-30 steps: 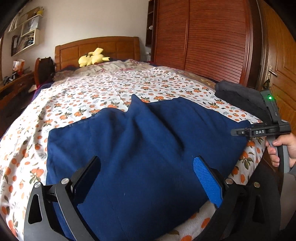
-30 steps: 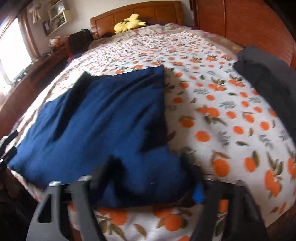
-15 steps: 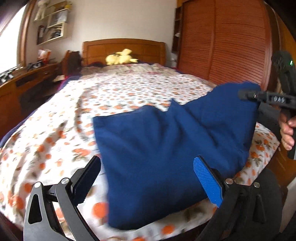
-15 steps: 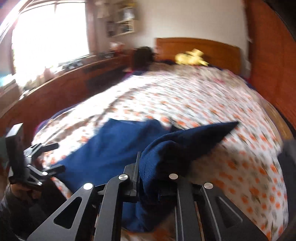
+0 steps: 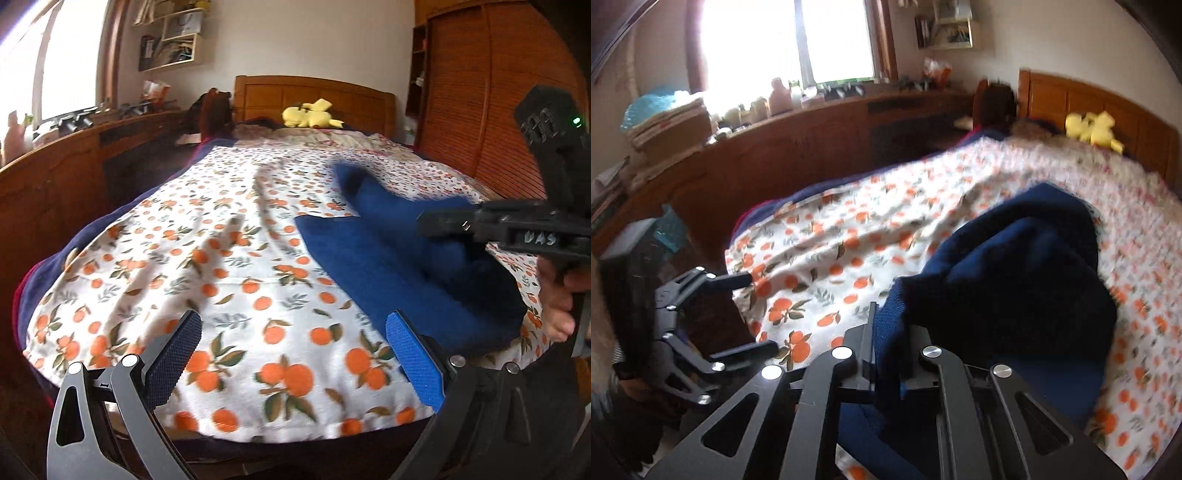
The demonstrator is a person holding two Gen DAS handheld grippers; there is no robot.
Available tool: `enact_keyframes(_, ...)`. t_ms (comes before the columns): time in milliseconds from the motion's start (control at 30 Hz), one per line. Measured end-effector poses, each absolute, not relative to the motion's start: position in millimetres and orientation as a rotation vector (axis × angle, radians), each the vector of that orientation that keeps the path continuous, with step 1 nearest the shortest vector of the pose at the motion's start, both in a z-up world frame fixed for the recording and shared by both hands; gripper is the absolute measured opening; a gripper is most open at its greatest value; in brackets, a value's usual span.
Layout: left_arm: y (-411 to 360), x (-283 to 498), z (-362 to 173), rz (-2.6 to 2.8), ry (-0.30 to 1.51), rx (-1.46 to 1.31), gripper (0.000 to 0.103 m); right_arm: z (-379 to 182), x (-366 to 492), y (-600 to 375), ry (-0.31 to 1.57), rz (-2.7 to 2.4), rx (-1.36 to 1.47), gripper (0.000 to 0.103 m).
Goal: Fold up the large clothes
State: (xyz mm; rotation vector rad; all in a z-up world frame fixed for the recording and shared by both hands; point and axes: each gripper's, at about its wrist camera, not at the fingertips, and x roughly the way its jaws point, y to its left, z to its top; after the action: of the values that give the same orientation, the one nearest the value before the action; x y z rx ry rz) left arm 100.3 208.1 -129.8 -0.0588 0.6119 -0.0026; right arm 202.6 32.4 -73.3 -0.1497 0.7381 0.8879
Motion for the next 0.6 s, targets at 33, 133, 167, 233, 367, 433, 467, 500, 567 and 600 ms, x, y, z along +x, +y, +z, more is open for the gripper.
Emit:
enact_keyframes(33,211,99,-130,0.003,0.614,-0.061,0.101,-69,201,32,0.722,0.902,-0.142,0.036)
enact_keyframes(133,211,96,-129,0.001,0.615,-0.067,0.101,-50,198,14,0.662,0.9,-0.111,0.057)
enact_keyframes(167,209,97,-128,-0.004,0.615,-0.069,0.101,-46,200,11,0.657,0.896,-0.105,0.057)
enact_keyframes(233,201,100,-128,-0.019,0.616,-0.071,0.101,-42,207,-1,0.649,0.864,-0.113,0.057)
enact_keyframes(367,182,106,-133,-0.052,0.629,-0.063,0.101,-54,243,-38,0.672,0.748,-0.162,0.057)
enact_keyframes(433,173,108,-138,-0.07,0.642,-0.064,0.101,-67,264,-57,0.703,0.693,-0.181,0.057)
enact_keyframes(467,169,109,-140,-0.078,0.649,-0.067,0.101,-74,274,-67,0.714,0.66,-0.194,0.057)
enact_keyframes(500,166,110,-144,-0.085,0.656,-0.07,0.101,-80,283,-72,0.721,0.637,-0.201,0.057)
enact_keyframes(567,160,112,-149,-0.106,0.673,-0.084,0.1,-97,309,-90,0.756,0.586,-0.204,0.058)
enact_keyframes(600,156,113,-152,-0.116,0.68,-0.091,0.094,-104,318,-95,0.765,0.564,-0.206,0.06)
